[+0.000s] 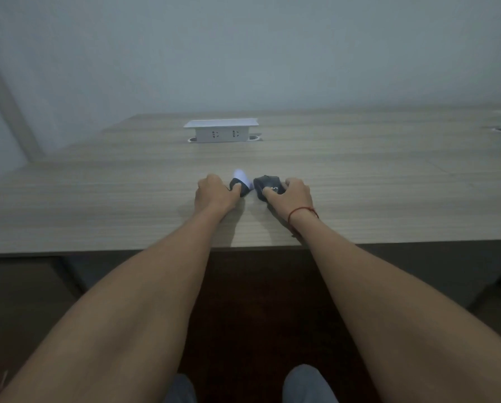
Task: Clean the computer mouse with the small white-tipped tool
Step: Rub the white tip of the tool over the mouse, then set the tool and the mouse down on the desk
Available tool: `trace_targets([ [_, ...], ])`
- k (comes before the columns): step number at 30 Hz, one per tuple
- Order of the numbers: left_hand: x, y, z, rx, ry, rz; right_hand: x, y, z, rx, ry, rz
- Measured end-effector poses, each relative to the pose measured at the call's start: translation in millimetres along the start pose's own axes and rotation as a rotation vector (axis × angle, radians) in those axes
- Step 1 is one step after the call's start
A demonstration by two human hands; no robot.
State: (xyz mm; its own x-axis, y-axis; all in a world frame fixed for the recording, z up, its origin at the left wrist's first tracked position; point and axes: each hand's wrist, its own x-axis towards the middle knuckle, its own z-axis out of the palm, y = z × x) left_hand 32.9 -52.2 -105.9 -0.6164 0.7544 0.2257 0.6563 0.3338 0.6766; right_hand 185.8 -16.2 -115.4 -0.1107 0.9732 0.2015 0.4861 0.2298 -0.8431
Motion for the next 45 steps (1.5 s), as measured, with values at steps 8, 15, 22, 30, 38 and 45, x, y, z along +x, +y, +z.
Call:
trace_targets([
  [8,-11.5,-10.7,-13.1,0.121,0.086,0.318,3.6,-1.5,1.9,-0.019,-0.023,-0.192],
  [15,0.6,-13.0,4.0,0.019,-0.147,0.308,19.6,0.1,15.1,-0.255,-0.031,-0.309],
  [22,9.4,11.2,27.2,0.058,-0.013,0.091,49.0,9.8,15.1,-0.279,0.064,-0.208],
  [30,22.7,22.6,38.1,0.041,0.034,0.083,67.3,11.2,18.1,-0.252,0.078,-0.182],
  [38,21.4,11.4,39.3,0.028,-0.049,0.053,53.2,14.3,16.8,-0.257,0.086,-0.096],
  [45,-15.2,0.7,20.5,0.306,-0.072,0.008,7.5,16.8,-7.3,-0.353,0.052,-0.023],
])
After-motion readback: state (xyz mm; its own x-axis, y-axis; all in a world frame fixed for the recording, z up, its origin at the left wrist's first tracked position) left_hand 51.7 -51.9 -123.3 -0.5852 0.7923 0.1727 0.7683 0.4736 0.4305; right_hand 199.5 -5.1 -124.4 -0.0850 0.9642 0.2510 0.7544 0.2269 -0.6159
